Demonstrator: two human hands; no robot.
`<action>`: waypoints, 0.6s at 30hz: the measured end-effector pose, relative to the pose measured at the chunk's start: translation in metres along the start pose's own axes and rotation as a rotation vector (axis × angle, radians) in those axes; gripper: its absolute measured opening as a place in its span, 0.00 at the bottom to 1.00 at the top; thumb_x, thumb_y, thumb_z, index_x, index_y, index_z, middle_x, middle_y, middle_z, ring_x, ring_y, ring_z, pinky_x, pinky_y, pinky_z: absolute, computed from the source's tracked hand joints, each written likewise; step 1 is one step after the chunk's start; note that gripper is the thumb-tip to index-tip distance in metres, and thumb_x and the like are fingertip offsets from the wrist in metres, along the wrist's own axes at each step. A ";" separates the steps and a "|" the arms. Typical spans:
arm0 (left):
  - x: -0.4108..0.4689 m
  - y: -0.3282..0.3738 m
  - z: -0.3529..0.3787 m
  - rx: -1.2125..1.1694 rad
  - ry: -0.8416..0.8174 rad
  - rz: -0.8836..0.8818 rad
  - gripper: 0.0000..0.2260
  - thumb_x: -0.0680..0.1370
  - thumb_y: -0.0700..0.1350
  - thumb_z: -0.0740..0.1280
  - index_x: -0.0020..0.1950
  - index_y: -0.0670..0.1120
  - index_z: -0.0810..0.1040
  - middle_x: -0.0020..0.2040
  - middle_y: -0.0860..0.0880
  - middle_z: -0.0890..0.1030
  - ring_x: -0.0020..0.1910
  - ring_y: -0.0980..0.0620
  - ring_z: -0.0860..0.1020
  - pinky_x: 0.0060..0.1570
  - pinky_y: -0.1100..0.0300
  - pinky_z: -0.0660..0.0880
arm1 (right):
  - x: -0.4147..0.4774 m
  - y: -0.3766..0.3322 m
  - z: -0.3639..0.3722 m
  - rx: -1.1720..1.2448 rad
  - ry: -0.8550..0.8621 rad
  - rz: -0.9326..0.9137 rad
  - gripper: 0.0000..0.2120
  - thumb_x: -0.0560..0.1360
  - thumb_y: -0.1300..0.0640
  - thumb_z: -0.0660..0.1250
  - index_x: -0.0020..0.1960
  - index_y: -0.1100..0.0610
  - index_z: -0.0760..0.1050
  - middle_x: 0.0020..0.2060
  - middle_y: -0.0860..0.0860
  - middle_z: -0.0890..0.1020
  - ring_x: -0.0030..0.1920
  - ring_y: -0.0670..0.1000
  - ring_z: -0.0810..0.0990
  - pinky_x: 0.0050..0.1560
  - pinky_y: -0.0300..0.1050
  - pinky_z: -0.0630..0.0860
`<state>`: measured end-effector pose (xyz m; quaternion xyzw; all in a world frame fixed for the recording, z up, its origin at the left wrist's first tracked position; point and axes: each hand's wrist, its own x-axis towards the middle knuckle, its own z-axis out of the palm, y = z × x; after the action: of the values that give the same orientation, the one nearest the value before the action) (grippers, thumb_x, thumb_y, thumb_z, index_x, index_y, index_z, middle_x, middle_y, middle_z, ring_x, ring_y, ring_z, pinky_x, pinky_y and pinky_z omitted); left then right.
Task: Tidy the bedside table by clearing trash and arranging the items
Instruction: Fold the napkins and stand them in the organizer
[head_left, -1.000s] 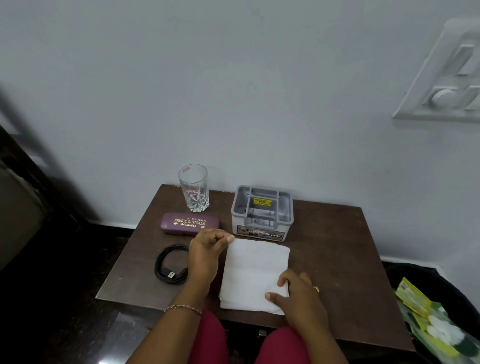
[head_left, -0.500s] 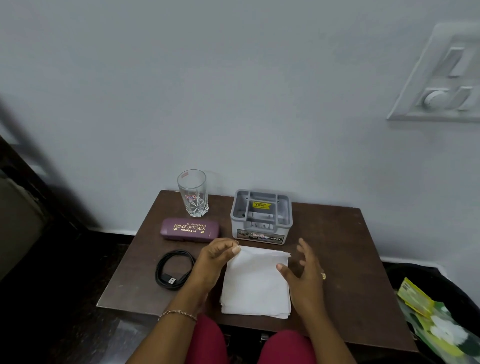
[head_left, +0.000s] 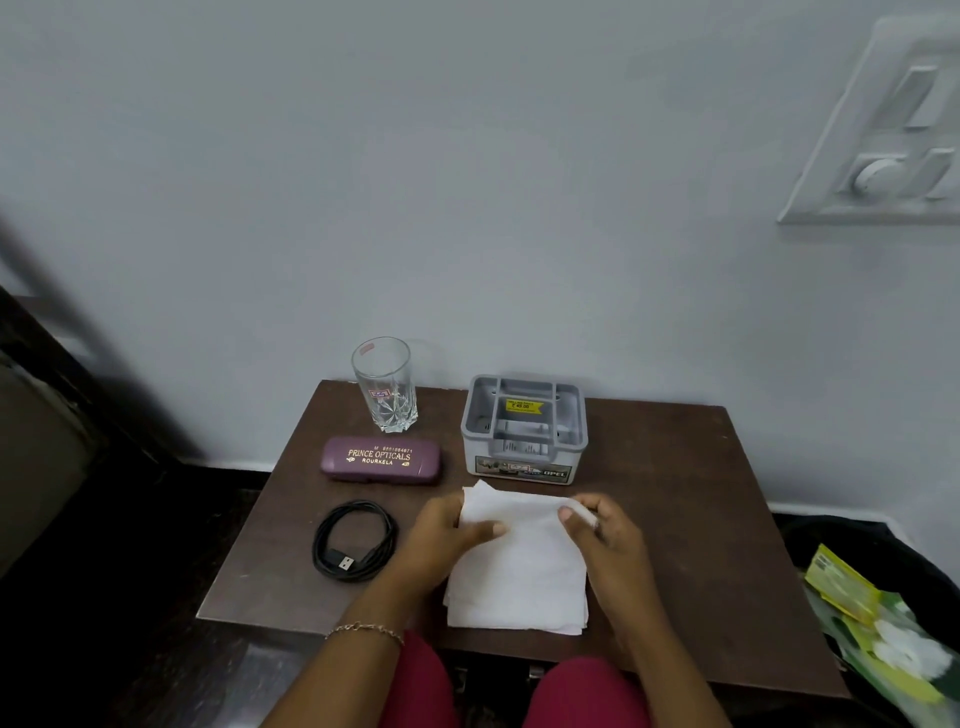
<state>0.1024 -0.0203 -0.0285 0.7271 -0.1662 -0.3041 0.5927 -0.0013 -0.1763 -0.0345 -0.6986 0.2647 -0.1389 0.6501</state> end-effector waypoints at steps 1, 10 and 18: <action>0.000 0.001 0.000 -0.039 0.028 -0.025 0.11 0.73 0.35 0.69 0.55 0.39 0.79 0.48 0.48 0.84 0.44 0.56 0.82 0.43 0.67 0.77 | 0.000 -0.002 0.000 0.035 -0.006 0.018 0.05 0.75 0.60 0.66 0.49 0.53 0.77 0.44 0.49 0.83 0.41 0.41 0.81 0.39 0.34 0.77; -0.013 0.024 -0.005 -0.351 0.038 -0.106 0.08 0.75 0.43 0.67 0.50 0.41 0.81 0.47 0.42 0.85 0.42 0.48 0.83 0.40 0.58 0.79 | -0.009 -0.024 -0.012 0.220 -0.108 0.201 0.06 0.74 0.59 0.67 0.49 0.57 0.80 0.44 0.51 0.86 0.46 0.51 0.85 0.46 0.45 0.79; -0.044 0.030 -0.002 -0.271 -0.051 -0.186 0.16 0.70 0.40 0.72 0.57 0.41 0.79 0.51 0.43 0.85 0.48 0.47 0.83 0.48 0.54 0.79 | -0.025 -0.036 -0.015 0.308 -0.117 0.318 0.09 0.75 0.62 0.65 0.54 0.62 0.78 0.45 0.56 0.86 0.45 0.55 0.85 0.44 0.47 0.80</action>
<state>0.0741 0.0008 0.0111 0.6450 -0.0706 -0.3955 0.6501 -0.0229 -0.1749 0.0061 -0.5474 0.3090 -0.0324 0.7771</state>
